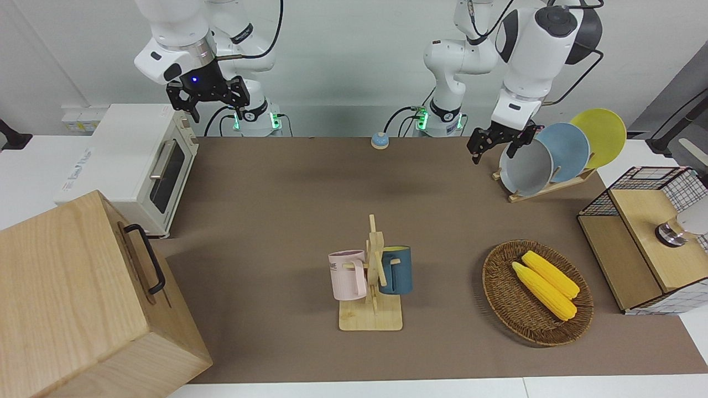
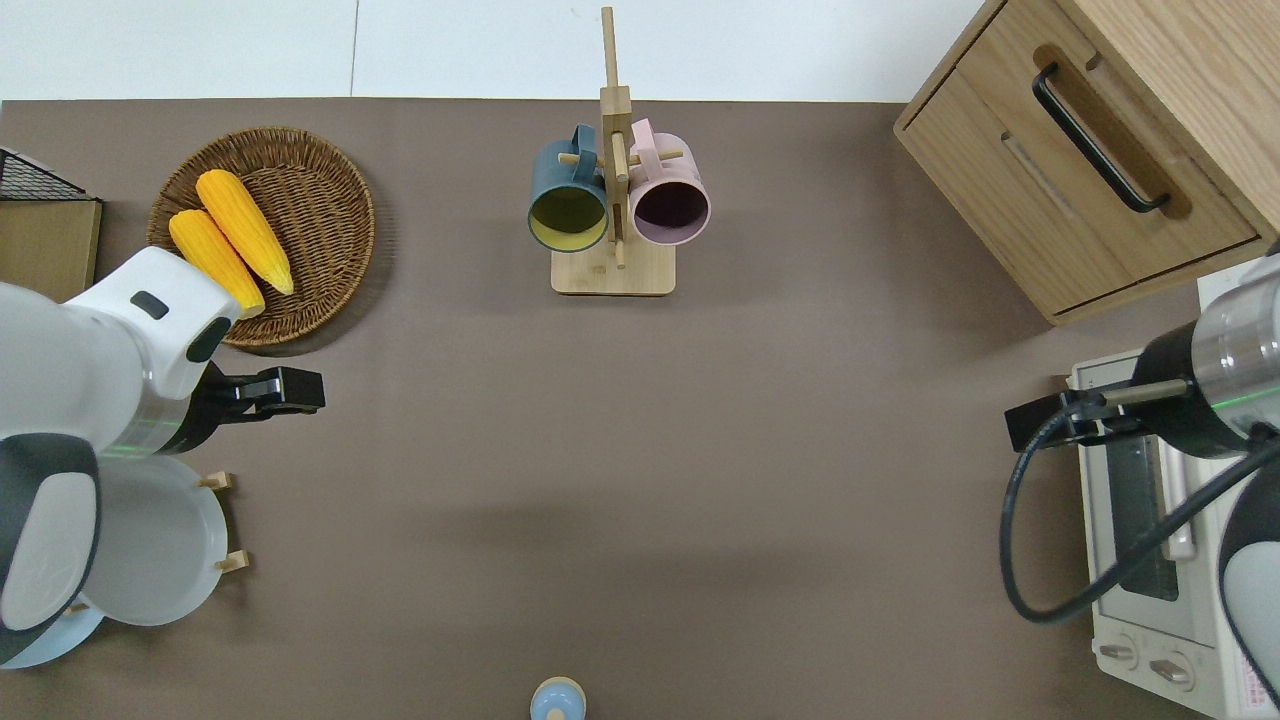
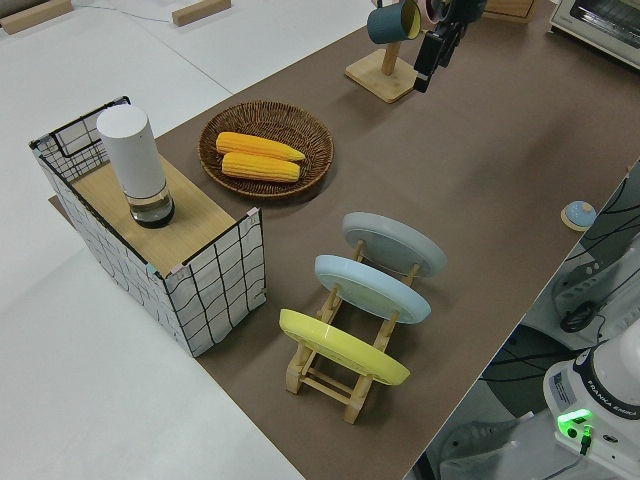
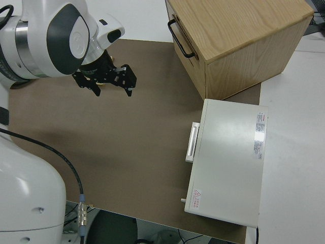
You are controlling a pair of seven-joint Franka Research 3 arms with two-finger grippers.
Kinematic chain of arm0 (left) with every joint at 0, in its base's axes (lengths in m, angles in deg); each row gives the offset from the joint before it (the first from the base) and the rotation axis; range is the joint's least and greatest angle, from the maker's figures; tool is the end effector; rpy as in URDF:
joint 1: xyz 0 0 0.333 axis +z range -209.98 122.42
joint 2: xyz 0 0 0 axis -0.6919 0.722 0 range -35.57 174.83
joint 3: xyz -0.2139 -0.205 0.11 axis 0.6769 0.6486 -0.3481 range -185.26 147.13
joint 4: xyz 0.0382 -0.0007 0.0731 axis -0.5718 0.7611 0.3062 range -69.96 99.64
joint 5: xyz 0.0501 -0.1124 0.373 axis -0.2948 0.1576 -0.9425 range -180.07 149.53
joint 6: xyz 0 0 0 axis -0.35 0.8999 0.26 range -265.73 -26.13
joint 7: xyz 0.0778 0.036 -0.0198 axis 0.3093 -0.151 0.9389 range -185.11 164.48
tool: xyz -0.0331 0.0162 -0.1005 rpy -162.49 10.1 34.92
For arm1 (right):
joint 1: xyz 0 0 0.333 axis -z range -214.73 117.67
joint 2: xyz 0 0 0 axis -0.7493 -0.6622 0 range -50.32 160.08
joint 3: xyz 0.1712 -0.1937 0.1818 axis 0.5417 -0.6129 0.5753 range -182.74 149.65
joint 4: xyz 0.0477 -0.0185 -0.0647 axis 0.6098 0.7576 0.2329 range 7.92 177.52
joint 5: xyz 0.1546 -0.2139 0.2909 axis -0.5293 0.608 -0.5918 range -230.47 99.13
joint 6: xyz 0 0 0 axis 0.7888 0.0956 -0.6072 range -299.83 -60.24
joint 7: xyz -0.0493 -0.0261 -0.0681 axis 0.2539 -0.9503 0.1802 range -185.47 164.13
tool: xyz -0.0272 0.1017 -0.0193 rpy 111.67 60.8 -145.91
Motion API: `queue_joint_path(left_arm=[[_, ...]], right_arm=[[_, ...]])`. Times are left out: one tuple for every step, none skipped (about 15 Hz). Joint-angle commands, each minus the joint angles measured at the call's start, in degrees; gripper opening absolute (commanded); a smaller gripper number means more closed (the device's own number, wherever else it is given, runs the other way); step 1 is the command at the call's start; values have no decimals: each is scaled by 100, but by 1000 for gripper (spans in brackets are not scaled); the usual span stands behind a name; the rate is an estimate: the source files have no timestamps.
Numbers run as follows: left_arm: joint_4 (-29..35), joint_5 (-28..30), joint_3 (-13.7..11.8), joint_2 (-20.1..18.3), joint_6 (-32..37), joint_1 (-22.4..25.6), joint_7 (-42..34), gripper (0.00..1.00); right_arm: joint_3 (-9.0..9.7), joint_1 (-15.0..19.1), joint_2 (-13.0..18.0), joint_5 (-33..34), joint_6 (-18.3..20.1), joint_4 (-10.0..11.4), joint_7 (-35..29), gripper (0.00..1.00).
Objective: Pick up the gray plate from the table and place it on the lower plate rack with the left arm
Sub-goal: 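Open the left gripper and withdraw it away from the rack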
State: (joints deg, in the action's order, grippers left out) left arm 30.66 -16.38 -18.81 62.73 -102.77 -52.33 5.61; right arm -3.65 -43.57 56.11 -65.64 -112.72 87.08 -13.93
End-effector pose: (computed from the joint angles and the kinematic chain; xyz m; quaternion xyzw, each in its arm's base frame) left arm 0.5212 -0.0791 0.5635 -0.9981 -0.0602 -0.0141 0.0069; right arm 0.5197 0.0738 0.6515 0.9973 0.0405 -0.0604 0.0086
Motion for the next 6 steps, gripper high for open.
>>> queue_joint_path(left_arm=[[-238, 234, -17, -145, 480, 90, -494, 993], [-238, 225, -17, -154, 463, 91, -494, 993], [-238, 225, -52, -162, 420, 91, -486, 993], [-238, 243, -61, -162, 402, 91, -468, 993], [-238, 199, -61, -162, 402, 99, -477, 993], [-238, 181, -61, -154, 402, 99, -485, 993]], right_arm=[[38, 84, 27, -20, 87, -35, 19, 990], [38, 84, 27, -21, 87, -35, 19, 987], [38, 76, 27, -21, 87, -35, 19, 990], [38, 84, 27, -21, 87, -35, 19, 990], [38, 84, 27, -21, 87, -35, 19, 987], [38, 76, 27, -21, 87, -35, 19, 990]])
